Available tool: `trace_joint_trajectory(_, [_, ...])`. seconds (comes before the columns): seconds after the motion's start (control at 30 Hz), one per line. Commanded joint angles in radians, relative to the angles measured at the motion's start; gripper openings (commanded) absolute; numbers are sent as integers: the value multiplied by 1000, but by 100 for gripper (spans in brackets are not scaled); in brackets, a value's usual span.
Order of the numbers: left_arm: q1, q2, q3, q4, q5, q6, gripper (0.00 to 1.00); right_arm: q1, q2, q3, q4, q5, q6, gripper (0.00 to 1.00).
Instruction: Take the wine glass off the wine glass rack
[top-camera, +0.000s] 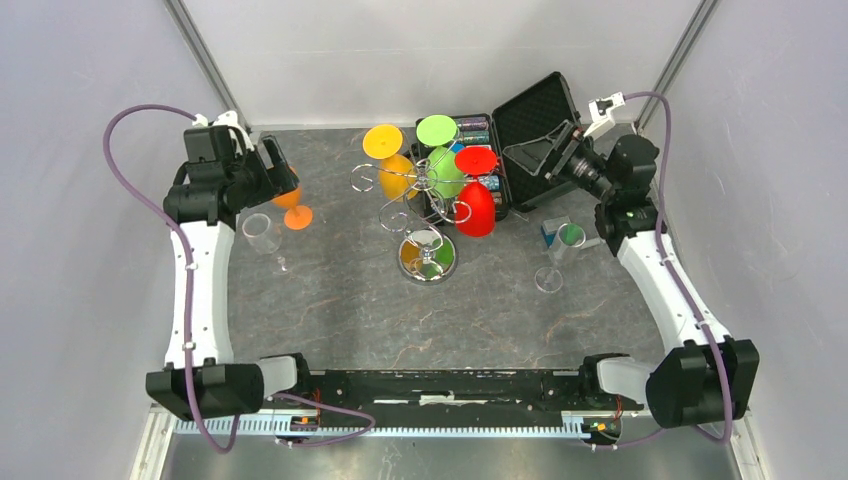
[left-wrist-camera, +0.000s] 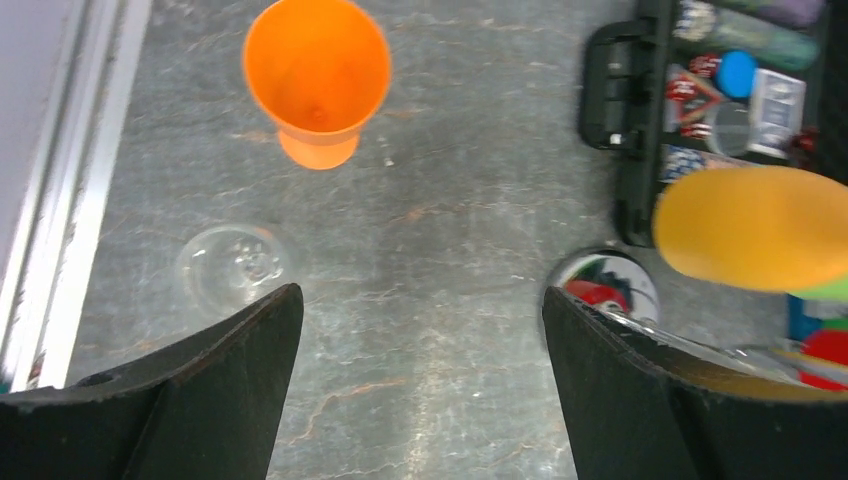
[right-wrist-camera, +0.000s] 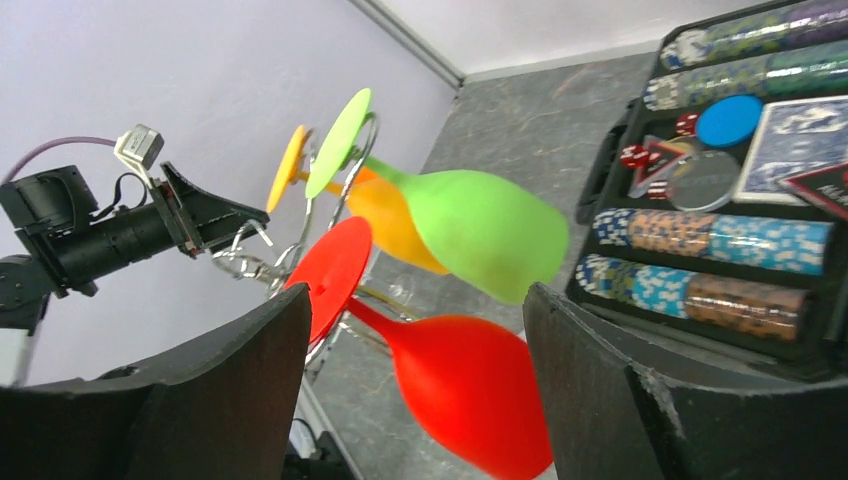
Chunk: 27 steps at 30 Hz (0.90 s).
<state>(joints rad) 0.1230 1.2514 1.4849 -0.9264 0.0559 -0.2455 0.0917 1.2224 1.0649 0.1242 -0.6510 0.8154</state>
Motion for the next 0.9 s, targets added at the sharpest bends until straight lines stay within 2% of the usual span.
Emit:
trace_joint_trajectory(0.0, [3, -85, 29, 89, 206, -18, 93, 24, -56, -61, 213, -20, 185, 81])
trace_joint_trajectory(0.13, [3, -132, -15, 165, 329, -52, 94, 60, -40, -46, 217, -10, 228, 78])
trace_joint_trajectory(0.3, [3, -173, -68, 233, 404, -87, 94, 102, -2, 12, 65, 56, 166, 69])
trace_joint_trajectory(0.63, [3, -196, -121, 282, 439, -100, 95, 161, 53, 74, 34, 115, 170, 50])
trace_joint_trajectory(0.7, [2, -198, -125, 283, 438, -97, 95, 161, 55, 82, 30, 128, 163, 43])
trace_joint_trajectory(0.87, [3, -203, -135, 285, 438, -93, 95, 162, 57, 97, 26, 137, 165, 15])
